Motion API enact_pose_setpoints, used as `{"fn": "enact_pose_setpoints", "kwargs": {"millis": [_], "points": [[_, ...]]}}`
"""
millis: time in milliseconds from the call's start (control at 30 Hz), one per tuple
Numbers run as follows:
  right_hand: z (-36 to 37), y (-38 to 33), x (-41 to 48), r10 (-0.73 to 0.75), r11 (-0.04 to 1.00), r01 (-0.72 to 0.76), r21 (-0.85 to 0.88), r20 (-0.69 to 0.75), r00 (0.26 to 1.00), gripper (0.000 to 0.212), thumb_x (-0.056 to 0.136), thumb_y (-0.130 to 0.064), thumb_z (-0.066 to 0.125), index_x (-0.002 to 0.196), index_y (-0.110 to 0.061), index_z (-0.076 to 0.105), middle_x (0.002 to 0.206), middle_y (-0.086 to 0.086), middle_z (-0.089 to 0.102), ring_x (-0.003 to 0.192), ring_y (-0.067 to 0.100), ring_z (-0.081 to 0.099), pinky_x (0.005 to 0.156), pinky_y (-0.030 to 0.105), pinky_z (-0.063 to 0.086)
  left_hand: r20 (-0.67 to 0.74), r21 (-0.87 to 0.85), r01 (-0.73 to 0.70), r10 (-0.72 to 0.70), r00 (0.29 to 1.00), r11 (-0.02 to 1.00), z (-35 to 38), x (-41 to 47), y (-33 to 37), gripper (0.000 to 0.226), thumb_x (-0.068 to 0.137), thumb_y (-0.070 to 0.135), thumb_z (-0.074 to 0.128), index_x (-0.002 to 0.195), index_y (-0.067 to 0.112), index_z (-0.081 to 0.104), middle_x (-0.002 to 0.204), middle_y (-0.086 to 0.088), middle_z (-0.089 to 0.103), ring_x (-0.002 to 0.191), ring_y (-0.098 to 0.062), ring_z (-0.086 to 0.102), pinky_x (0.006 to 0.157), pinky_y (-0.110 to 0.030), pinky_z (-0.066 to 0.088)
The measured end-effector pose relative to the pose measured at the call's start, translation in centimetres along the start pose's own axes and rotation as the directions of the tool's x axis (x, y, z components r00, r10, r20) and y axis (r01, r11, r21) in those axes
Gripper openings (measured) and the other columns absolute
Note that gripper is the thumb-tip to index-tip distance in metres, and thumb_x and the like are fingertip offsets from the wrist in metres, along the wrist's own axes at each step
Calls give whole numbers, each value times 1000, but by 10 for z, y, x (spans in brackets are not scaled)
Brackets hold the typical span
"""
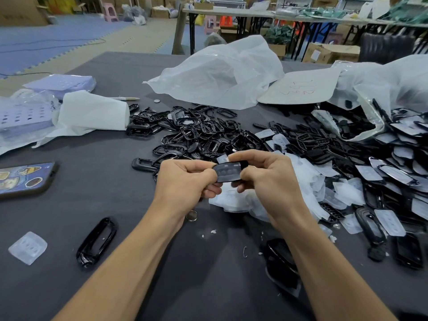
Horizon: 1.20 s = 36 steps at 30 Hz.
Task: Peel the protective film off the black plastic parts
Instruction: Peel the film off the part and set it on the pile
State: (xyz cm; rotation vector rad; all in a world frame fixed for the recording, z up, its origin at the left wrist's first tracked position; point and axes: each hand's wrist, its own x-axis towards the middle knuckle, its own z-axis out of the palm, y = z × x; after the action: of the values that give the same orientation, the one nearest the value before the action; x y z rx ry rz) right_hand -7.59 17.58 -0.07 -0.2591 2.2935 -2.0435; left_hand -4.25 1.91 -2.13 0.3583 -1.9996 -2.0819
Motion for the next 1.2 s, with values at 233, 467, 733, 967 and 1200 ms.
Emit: {"fn": "enact_pose_setpoints", "kwargs": {"millis": [233, 467, 733, 967, 1200], "points": [[-3, -5, -10, -377, 700, 420, -578, 199, 904, 51, 73, -11, 83, 119, -31, 76, 133, -19, 64, 127, -1, 46, 106, 4, 28, -36, -41, 27, -29, 999, 999, -4, 2, -1, 28, 81, -8, 63, 77, 11, 84, 68, -18, 75, 52, -18, 68, 48, -20, 50], [-7, -13, -11, -299, 730, 338, -595, 167, 940, 40, 75, -15, 83, 110, -36, 79, 106, -12, 75, 98, 3, 65, 91, 16, 47, 69, -20, 65, -64, 996, 998, -5, -4, -2, 19, 90, 6, 70, 83, 16, 85, 72, -11, 76, 59, -16, 70, 54, -21, 54], [-151, -35, 23, 13, 630, -122, -767, -147, 989, 67, 75, -10, 84, 135, -33, 65, 96, -11, 72, 86, 0, 66, 71, 14, 49, -150, 108, -18, 34, 988, 994, -7, -3, -6, 23, 91, 6, 73, 75, 19, 82, 71, -9, 77, 51, -14, 67, 49, -19, 53], [-216, -36, 46, 62, 184, -402, -897, -397, 916, 77, 80, -29, 79, 149, -24, 46, 142, 10, 60, 127, 35, 57, 105, 46, 48, -279, 466, -69, 220, 935, 882, -4, -7, -8, 18, 89, 28, 71, 75, 37, 78, 67, 20, 73, 55, -1, 67, 59, -30, 59], [-132, -4, 75, -23, 473, -135, -871, -165, 986, 42, 91, -7, 60, 126, -26, 71, 125, 4, 74, 118, 28, 66, 105, 42, 52, -27, 751, -174, 293, 956, 637, -7, 1, -18, 60, 95, 17, 67, 150, 35, 52, 156, 2, 49, 145, -15, 42, 117, -38, 34]]}}
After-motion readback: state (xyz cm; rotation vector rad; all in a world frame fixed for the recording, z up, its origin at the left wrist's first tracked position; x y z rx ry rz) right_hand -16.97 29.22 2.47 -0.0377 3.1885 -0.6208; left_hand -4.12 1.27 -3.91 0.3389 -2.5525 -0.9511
